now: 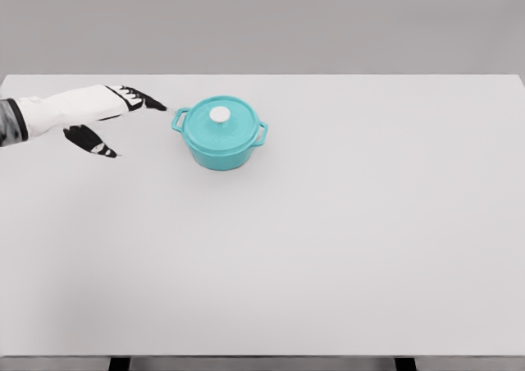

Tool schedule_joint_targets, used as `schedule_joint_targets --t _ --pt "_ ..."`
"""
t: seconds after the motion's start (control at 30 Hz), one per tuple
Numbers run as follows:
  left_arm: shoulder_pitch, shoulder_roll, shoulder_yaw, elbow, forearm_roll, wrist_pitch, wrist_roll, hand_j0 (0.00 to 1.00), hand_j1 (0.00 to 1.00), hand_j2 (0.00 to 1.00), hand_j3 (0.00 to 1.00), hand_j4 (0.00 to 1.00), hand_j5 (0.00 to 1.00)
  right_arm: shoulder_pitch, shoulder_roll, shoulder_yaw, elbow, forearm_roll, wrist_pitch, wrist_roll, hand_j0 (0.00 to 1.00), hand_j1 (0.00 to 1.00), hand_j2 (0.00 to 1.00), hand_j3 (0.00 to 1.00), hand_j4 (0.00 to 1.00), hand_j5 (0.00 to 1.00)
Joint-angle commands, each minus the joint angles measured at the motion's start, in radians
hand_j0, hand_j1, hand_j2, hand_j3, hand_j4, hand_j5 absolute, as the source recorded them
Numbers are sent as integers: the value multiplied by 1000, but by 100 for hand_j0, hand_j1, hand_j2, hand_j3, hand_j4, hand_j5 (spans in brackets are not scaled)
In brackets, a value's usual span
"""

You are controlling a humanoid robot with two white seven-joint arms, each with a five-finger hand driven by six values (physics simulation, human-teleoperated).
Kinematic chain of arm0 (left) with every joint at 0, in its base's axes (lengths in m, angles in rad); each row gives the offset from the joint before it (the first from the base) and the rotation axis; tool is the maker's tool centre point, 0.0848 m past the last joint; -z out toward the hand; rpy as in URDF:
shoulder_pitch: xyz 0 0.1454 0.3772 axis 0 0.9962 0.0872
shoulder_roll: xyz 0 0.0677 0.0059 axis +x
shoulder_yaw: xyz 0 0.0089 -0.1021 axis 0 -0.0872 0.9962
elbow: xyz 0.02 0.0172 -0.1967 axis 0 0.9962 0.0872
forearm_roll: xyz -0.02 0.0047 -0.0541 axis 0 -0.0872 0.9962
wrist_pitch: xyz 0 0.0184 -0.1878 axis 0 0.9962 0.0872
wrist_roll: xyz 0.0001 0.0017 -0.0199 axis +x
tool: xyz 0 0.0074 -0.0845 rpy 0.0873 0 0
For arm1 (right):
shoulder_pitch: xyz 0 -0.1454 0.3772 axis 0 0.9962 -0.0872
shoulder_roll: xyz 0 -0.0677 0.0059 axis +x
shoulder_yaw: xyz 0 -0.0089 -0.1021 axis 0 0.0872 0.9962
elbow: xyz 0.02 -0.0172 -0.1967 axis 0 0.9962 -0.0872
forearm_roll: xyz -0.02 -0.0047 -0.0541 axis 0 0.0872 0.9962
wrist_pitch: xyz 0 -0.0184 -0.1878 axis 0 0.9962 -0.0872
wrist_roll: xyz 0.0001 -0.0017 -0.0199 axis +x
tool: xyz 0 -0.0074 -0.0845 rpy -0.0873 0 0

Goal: Cover the pot with left arm

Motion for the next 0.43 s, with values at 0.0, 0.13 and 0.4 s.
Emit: schedule_joint_targets --t 0.0,0.13,0.4 --pt "2 47 94 -3 20 4 1 100 100 100 100 100 100 0 0 0 -1 0 0 0 100 100 100 100 100 100" --pt "17 52 93 3 17 4 1 100 100 100 100 100 100 0 0 0 1 0 0 0 100 100 100 100 100 100" --pt "34 46 87 6 10 4 1 100 100 100 100 100 100 0 0 0 1 0 0 0 100 100 100 100 100 100"
